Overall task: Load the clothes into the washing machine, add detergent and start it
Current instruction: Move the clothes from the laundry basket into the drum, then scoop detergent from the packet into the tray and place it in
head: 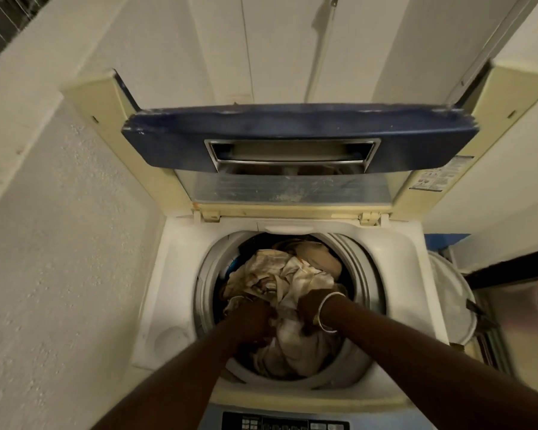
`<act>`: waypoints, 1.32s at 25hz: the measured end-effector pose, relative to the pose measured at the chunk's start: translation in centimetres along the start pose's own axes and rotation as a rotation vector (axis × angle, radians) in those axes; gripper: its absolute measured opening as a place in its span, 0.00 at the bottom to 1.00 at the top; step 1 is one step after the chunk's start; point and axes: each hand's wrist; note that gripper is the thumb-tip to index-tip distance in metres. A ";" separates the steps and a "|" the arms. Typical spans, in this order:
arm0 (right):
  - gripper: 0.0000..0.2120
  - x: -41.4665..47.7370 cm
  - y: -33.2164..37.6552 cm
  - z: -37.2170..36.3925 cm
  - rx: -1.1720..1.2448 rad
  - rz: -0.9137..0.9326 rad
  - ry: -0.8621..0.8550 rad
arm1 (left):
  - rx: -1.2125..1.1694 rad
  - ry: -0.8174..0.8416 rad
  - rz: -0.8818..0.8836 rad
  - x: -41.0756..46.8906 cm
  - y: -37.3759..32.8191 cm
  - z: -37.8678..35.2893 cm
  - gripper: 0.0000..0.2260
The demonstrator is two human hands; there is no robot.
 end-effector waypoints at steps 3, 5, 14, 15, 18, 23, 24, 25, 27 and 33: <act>0.22 -0.8 0.1 1.7 0.223 0.014 -0.258 | -0.093 -0.185 0.060 -1.2 -0.7 2.2 0.15; 0.18 -0.9 0.2 2.9 0.606 0.007 -0.382 | -0.371 -0.302 0.129 -2.1 -2.5 4.4 0.09; 0.07 0.5 1.4 7.9 2.498 -0.102 -0.623 | -1.761 -0.409 0.117 -1.8 -8.0 11.8 0.09; 0.08 0.4 1.4 8.1 2.583 -0.106 -0.660 | -1.796 -0.414 0.107 -1.8 -8.5 12.1 0.08; 0.07 0.4 0.8 8.0 2.710 -0.086 -0.746 | -1.834 -0.436 0.112 -1.3 -9.4 12.6 0.06; 0.06 0.5 0.4 7.8 2.751 -0.054 -0.761 | -1.851 -0.443 0.076 0.2 -9.3 11.8 0.09; 0.07 0.7 0.4 7.7 2.757 -0.046 -0.768 | -1.855 -0.444 0.065 0.4 -9.1 11.6 0.11; 0.07 0.6 0.4 7.6 2.757 -0.043 -0.770 | -1.867 -0.442 0.049 0.6 -9.0 11.5 0.13; 0.08 0.9 0.4 7.3 2.757 -0.023 -0.752 | -1.863 -0.446 0.029 1.0 -8.8 11.4 0.16; 0.11 2.2 0.2 7.1 2.618 -0.138 -0.789 | -1.805 -0.519 0.014 1.9 -8.7 11.0 0.18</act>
Point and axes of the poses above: each hand's wrist, its own x-axis towards the middle knuckle, its own z-axis out of the back of the hand, y = z × x, and after that the axes turned 1 degree about x, right-handed
